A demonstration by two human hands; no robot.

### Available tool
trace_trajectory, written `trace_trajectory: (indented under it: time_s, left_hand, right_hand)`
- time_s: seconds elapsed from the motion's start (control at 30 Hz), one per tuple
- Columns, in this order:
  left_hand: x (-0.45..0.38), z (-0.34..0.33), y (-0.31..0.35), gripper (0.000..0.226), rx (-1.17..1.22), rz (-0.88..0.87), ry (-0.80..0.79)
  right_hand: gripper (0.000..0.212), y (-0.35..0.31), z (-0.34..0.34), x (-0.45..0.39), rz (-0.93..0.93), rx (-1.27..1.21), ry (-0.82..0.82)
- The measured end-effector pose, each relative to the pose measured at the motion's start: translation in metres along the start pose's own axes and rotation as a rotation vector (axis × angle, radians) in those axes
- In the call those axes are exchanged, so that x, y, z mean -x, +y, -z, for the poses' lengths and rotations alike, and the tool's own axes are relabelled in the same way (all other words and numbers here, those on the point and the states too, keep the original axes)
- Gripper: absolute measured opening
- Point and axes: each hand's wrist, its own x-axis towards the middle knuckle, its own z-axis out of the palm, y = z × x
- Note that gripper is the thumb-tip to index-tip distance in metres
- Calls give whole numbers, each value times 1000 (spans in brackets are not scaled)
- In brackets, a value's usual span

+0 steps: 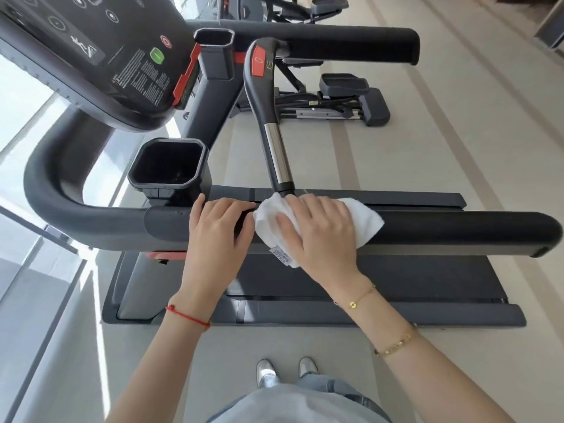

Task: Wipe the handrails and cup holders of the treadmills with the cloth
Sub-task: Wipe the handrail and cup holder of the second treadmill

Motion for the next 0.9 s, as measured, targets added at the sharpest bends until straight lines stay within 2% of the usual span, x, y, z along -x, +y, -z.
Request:
trace_trajectory:
  time_s: [0.1,0.13,0.23,0.3,0.43,0.57,0.7,0.9]
  left_hand:
    - [0,0,-1,19,-2,-3,1]
    - [0,-1,-1,19,0,-3,4]
    - [0,-1,0,19,3,5,14]
    - [1,-1,0,19,-1,3,5]
    - [1,1,2,20,-21,8,-26]
    - [0,-2,15,21,2,-13,-20]
    - [-4,-14,46,22,47,-52,-6]
    - [-8,-48,105,24,70,-65,-58]
  right_hand:
    - [40,26,9,10,85,-11,12]
    - [38,39,15,12,52,13,19]
    - [40,62,27,2,-216,88,-16]
    - [42,49,23,-12,-271,95,-83]
    - [38,13,7,-9,-75,45,-54]
    - [39,27,5,0,20,-37,35]
    - [37,52,11,9,6,-14,61]
    - [36,141,39,34,-67,36,66]
